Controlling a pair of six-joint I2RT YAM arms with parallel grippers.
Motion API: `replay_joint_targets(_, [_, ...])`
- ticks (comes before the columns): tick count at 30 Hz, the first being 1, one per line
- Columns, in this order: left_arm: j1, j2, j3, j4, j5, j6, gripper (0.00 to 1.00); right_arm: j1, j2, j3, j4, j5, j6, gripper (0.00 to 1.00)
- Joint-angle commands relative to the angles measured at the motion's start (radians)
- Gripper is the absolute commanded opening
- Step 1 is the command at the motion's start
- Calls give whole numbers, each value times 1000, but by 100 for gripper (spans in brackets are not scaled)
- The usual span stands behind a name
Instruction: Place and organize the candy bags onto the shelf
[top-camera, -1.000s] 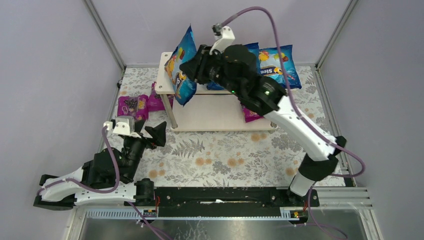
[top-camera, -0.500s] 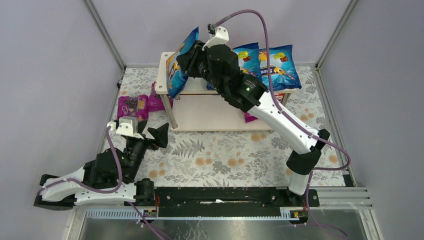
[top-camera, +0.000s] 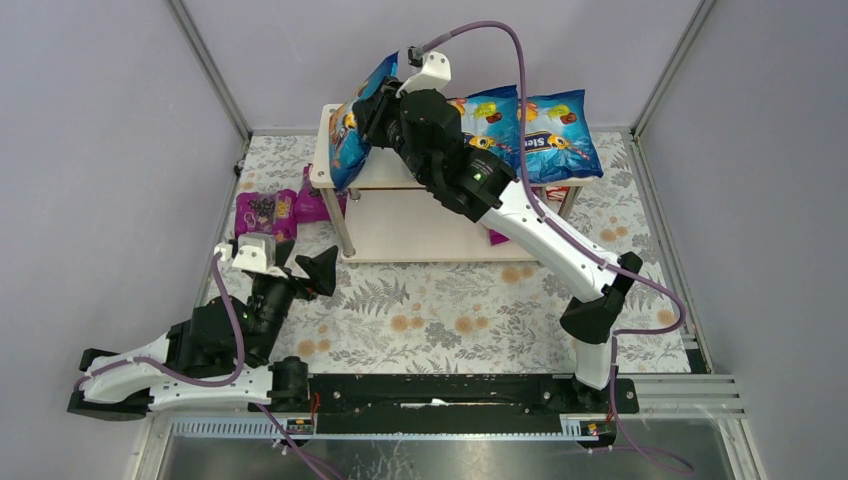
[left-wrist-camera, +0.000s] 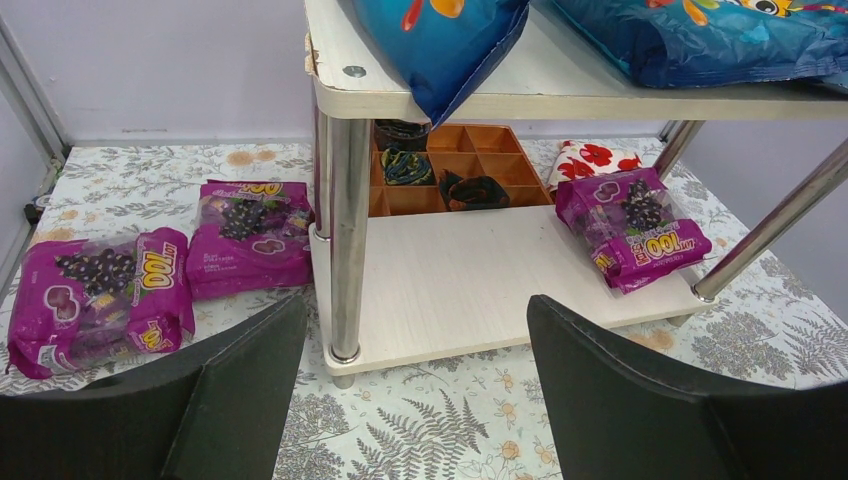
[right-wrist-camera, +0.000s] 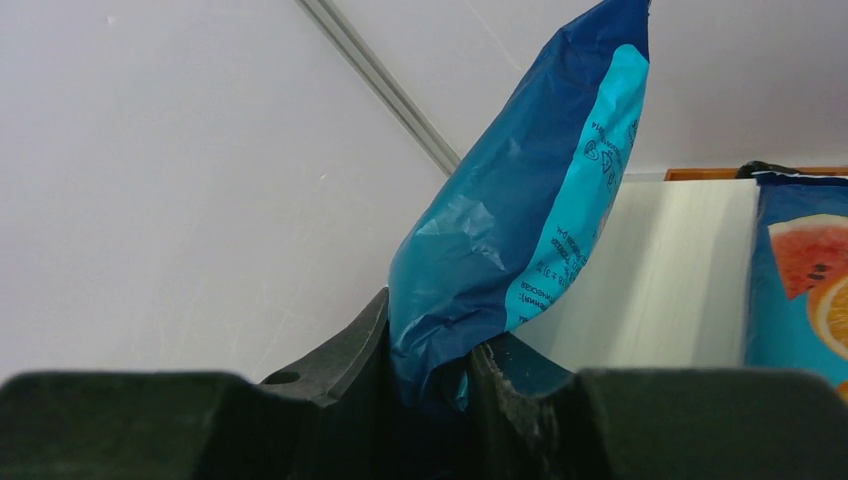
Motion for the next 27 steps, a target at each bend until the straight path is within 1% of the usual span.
replay_joint_targets(1, [2,15,-10,34,9,20,86,-10,-16,20,139,105,-64,0])
replay_joint_targets(10, [3,19,-14,42,10,26,86,-9,-139,-217,201,106,-12,0])
replay_joint_targets(14, [3,31,-13,42,10,27,87,-10,-139,-229,211,130,-31,0])
replay_joint_targets(18, [3,35,-15,46,10,28,87,-8,-120,-201,185,92,-33,0])
replay_joint_targets(23, [3,40,-16,52,11,31,87,-9,-133,-224,156,72,-24,0])
replay_joint_targets(27, [3,45,-20,57,14,36,87,-5,-134,-240,161,105,-19,0])
